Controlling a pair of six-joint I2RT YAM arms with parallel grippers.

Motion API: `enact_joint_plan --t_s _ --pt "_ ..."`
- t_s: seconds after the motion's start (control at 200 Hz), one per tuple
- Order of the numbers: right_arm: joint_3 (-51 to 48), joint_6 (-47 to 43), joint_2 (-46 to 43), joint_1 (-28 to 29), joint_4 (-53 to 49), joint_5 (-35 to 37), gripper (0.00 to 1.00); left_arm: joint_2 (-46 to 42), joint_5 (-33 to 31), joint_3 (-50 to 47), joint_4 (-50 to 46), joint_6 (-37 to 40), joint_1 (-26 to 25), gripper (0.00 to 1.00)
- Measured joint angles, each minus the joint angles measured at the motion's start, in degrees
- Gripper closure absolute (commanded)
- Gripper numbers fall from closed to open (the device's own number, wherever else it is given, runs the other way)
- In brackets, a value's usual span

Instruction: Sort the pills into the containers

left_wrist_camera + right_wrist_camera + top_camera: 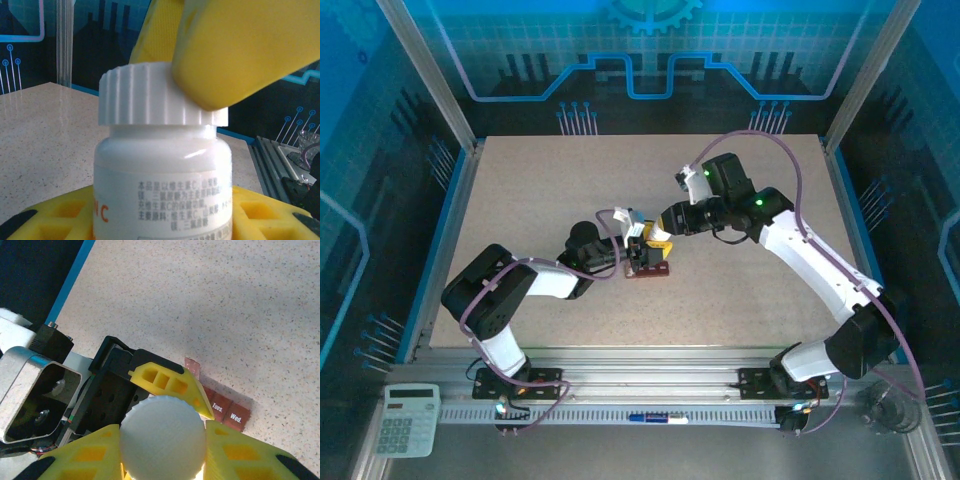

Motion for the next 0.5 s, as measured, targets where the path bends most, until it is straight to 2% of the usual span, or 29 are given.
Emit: enact_joint_plan --t_s 0.055,0.145,0.235,0.5 --pt "0.0 0.4 0.0 0.0 -0.1 0.2 0.56 0.0 0.0 0.0 0.0 0.0 0.0 1.0" --pt "0.6 0.6 0.0 0.0 -0.9 -0.4 0.34 0.0 -0.1 0.0 1.2 0.2 0.0 1.0" --pt "1.3 -0.4 0.0 -0.5 -1.7 -1.7 0.22 -0.3 -0.1 0.0 3.8 0.4 -0.3 1.0" --pt "3.5 -12.2 -1.3 -5.4 -1.5 -10.8 0.18 -0.4 0.1 0.0 6.0 0.5 -0.3 1.0"
